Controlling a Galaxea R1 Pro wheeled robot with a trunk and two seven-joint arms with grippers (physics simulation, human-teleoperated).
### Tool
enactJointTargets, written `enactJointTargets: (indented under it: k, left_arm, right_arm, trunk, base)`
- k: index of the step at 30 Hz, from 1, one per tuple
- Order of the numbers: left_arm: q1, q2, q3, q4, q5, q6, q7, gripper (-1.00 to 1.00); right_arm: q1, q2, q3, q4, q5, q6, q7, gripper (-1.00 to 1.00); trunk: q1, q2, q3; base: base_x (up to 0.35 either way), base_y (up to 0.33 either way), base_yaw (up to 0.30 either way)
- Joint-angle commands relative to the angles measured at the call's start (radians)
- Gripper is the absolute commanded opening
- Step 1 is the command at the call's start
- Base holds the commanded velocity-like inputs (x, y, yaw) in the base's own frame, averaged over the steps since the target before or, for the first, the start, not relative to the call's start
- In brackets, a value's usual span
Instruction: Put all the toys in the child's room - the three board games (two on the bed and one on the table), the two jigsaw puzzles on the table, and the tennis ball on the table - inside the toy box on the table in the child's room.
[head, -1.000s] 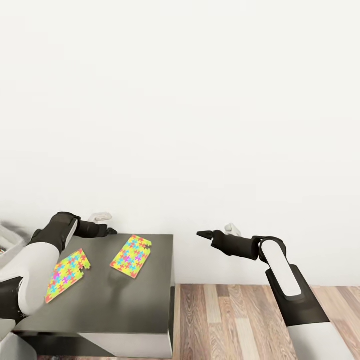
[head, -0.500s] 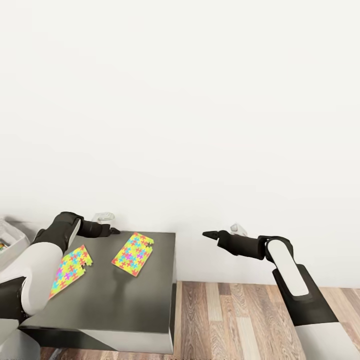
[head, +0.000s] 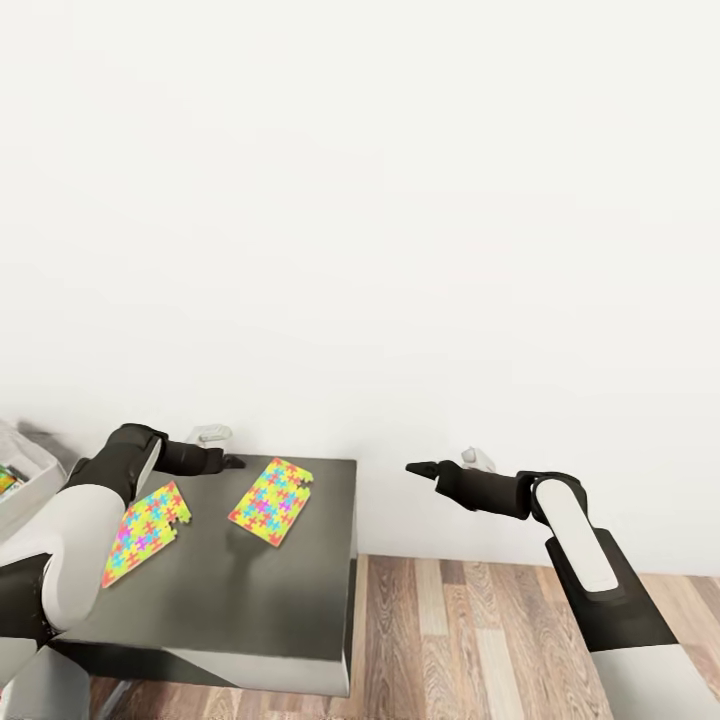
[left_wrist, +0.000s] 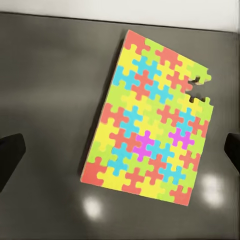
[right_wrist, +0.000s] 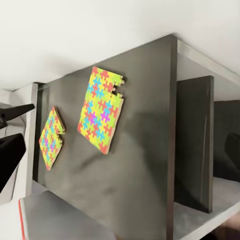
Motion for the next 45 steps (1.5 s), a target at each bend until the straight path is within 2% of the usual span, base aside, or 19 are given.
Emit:
enactJointTargets:
  k: [1, 4, 8, 13, 29, 45]
  left_arm:
    - [-0.001, -0.002, 0.008, -0.001, -0.011, 0.006, -0.020, 1.00]
    - [-0.001, -0.002, 0.007, -0.001, -0.011, 0.007, -0.031, 1.00]
    - [-0.001, -0.008, 0.005, -0.002, -0.012, 0.007, -0.039, 1.00]
    - [-0.001, -0.011, 0.004, -0.001, -0.012, 0.005, -0.041, 1.00]
    - [-0.001, -0.011, 0.004, -0.001, -0.012, 0.002, -0.042, 1.00]
    - [-0.001, -0.020, 0.000, -0.001, -0.014, 0.001, -0.045, 1.00]
  right_arm:
    - [-0.001, -0.001, 0.001, -0.001, -0.010, 0.001, -0.010, 1.00]
    - [-0.002, -0.006, 0.001, -0.001, -0.011, 0.001, -0.010, 1.00]
    - [-0.001, -0.040, 0.002, -0.003, -0.013, 0.001, -0.010, 1.00]
    - [0.000, -0.067, 0.002, -0.005, -0.013, 0.001, -0.009, 1.00]
    - [-0.002, -0.073, 0.001, -0.009, -0.013, 0.001, -0.009, 1.00]
    - [-0.003, -0.074, 0.000, -0.007, -0.013, 0.001, -0.009, 1.00]
  trunk:
    - [0.001, -0.002, -0.004]
    - [0.001, -0.002, -0.008]
    - [0.001, -0.002, -0.015]
    - [0.001, -0.002, -0.023]
    - [0.001, -0.002, -0.048]
    - [0.001, -0.002, -0.074]
  base:
    - [0.073, -0.009, 0.066]
    - [0.113, -0.054, 0.066]
    - [0.121, -0.087, 0.065]
    - [0.039, -0.026, 0.065]
    - [0.007, -0.002, 0.065]
    - [0.102, -0.044, 0.063]
